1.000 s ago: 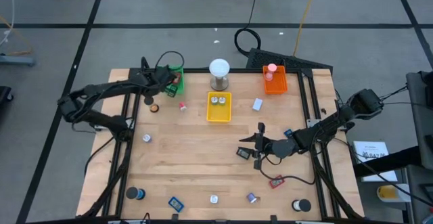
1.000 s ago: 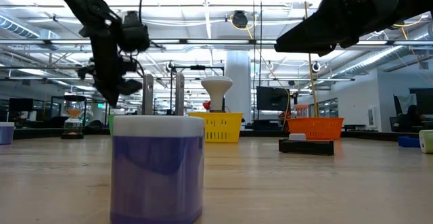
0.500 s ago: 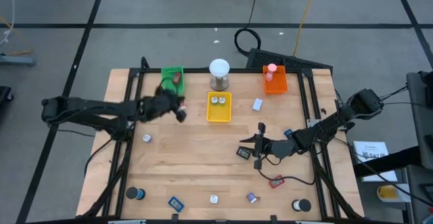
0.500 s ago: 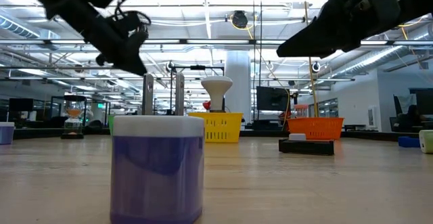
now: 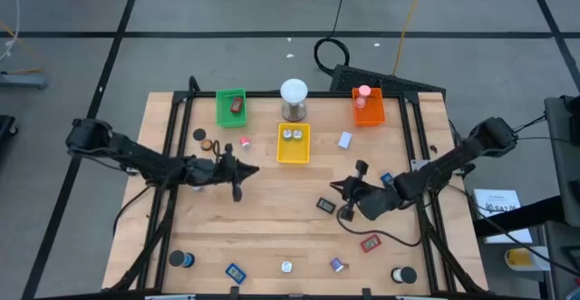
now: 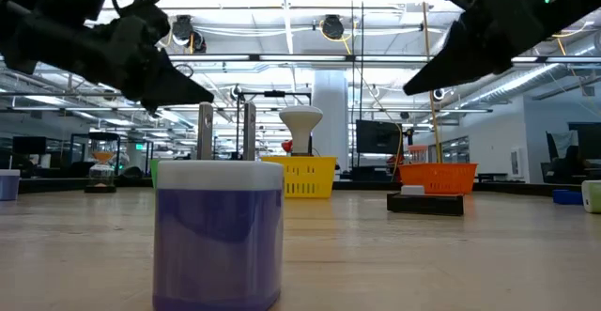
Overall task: Pick & Place Office items
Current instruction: Put the green charger adapter into the yellow bin
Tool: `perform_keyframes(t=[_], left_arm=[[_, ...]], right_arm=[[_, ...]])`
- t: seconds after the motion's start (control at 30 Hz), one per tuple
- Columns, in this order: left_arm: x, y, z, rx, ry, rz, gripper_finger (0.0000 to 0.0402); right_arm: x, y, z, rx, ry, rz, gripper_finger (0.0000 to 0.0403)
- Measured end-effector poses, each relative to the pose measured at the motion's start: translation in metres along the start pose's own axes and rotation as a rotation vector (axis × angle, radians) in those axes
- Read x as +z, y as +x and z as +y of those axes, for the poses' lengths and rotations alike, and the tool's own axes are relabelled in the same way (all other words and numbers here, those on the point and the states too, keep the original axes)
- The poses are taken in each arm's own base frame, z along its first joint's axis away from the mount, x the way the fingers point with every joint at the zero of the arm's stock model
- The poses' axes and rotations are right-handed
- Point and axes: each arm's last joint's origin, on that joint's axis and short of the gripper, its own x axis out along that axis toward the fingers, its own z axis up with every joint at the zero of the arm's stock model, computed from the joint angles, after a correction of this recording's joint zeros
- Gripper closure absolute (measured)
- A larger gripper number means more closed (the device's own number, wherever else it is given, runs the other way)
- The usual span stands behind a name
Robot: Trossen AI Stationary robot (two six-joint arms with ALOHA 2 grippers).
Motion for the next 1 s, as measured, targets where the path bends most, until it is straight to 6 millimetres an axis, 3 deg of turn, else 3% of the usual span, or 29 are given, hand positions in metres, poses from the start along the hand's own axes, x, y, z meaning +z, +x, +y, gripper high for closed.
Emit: perform_keyframes(t=[0.17, 0.33, 0.7, 1.0], left_arm=[[-0.004, 0.0, -0.012, -0.052, 0.04, 0.005, 0.0389], [-0.007, -0.002, -0.018, -0.08, 0.032, 0.022, 0.0389], [-0.007, -0.002, -0.019, -0.085, 0.025, 0.013, 0.0389], [-0.007, -0.003, -0.02, -0.091, -0.016, 0.014, 0.0389]], right_arm=[[0.005, -0.011, 0.005, -0.009, 0.02, 0.085, 0.0382], [0.003, -0.026, 0.002, -0.03, 0.1, 0.325, 0.0382], [-0.013, -0.061, 0.013, -0.045, 0.196, 0.466, 0.0378], [-0.028, -0.08, 0.014, -0.075, 0.279, 0.653, 0.0296]])
